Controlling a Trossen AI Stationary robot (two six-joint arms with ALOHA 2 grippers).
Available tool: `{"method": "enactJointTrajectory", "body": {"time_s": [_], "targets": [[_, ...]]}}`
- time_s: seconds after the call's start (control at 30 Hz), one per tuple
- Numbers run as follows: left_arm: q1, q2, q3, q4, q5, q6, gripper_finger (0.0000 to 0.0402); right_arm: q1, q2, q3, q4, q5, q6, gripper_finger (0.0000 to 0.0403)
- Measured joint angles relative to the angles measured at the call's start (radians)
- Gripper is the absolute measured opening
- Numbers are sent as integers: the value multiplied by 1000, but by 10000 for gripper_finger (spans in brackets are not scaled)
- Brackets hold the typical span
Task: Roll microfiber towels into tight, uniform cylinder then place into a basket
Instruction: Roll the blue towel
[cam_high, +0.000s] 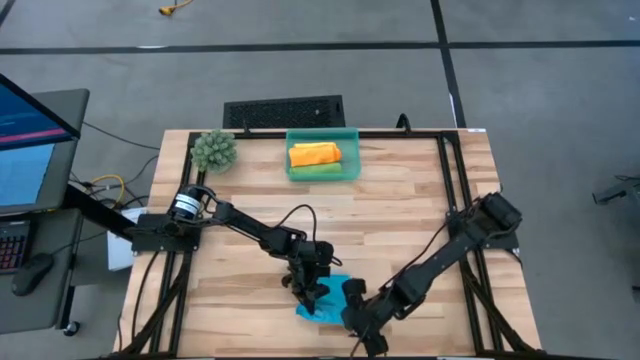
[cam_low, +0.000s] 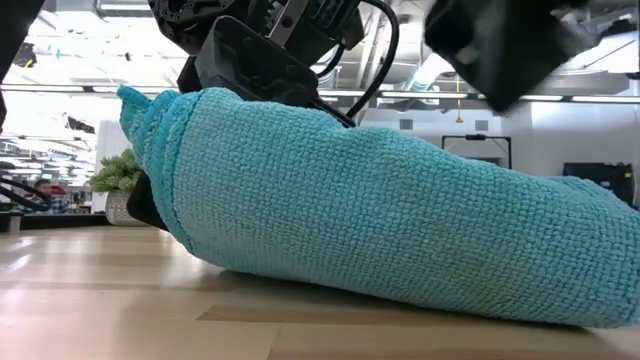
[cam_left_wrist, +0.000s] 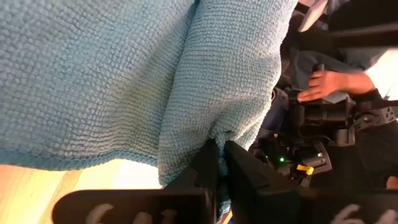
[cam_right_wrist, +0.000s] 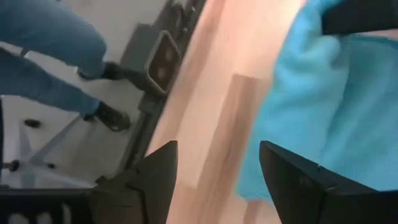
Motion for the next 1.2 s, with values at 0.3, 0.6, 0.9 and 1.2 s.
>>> {"method": "enactJointTrajectory", "body": {"time_s": [0.3,0.6,0.9,1.2], "targets": [[0,-1,0,17,-5,-11,4,-6,6,2,10,6,-1,222],[0,-1,0,32,-7,-37,4,-16,86,-2,-62,10,102,214],[0,-1,1,35,-9,-40,4,-33,161,7,-20,39,302,210],[0,-1,1,50,-79,29,4,-35,194,6,29,39,355,71]]}}
